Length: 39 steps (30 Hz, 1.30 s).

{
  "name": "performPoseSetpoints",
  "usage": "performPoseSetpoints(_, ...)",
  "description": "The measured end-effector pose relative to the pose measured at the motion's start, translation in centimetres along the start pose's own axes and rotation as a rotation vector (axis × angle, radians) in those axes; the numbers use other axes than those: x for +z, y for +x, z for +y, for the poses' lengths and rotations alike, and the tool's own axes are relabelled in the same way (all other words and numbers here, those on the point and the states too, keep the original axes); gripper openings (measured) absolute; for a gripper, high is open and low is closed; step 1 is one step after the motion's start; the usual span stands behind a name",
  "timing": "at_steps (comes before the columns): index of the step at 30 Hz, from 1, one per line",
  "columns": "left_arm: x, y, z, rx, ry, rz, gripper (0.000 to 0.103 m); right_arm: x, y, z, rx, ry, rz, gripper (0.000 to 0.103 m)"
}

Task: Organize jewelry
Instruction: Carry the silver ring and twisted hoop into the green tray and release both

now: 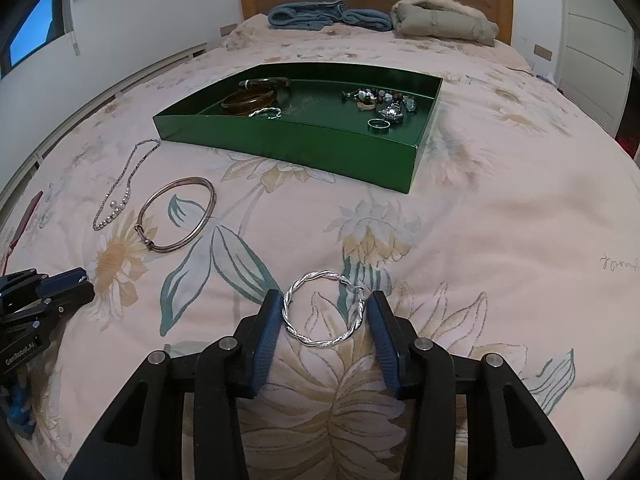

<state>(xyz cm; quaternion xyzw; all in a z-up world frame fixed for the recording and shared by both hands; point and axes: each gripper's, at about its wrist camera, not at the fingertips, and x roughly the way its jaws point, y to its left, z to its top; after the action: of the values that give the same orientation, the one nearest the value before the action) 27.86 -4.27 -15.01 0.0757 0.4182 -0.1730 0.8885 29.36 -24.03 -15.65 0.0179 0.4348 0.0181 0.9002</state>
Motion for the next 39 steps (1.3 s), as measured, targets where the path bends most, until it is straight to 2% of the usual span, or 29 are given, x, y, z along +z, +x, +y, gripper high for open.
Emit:
performPoseSetpoints(6,0.1,-1.2,-0.2,0.017,-0.025,0.002,0.019,-0.2,-1.5,0.4,-0.018,0.003,-0.002,0.04)
performPoseSetpoints(15,-0.7,-5.2,-0.3,0.022,-0.049,-0.035,0.019,-2.7,-6.9,2.0,0.01,-0.001,-0.043,0.04)
performPoseSetpoints(20,0.8,-7.0,0.1,0.004,-0.067,-0.065,0.019,-2.4,-9.3,2.3,0.014,0.002,-0.073,0.04)
performPoseSetpoints(24,4.1,-7.6,0.5,-0.002,-0.07,-0.095,0.019,0.1,-10.4,2.0,0.011,0.006,-0.111,0.04)
performPoseSetpoints(30,11.8,-6.2,0.5,-0.018,-0.068,-0.129,0.019,7.1,-10.9,1.4,0.0,0.004,-0.185,0.04)
performPoseSetpoints(35,17.9,-2.5,-0.8,-0.044,-0.044,-0.131,0.019,12.5,-9.2,0.4,-0.009,0.016,-0.216,0.04)
performPoseSetpoints(39,21.3,2.8,-2.7,-0.062,-0.018,-0.088,0.019,14.4,-5.7,-0.7,-0.016,0.002,-0.174,0.04)
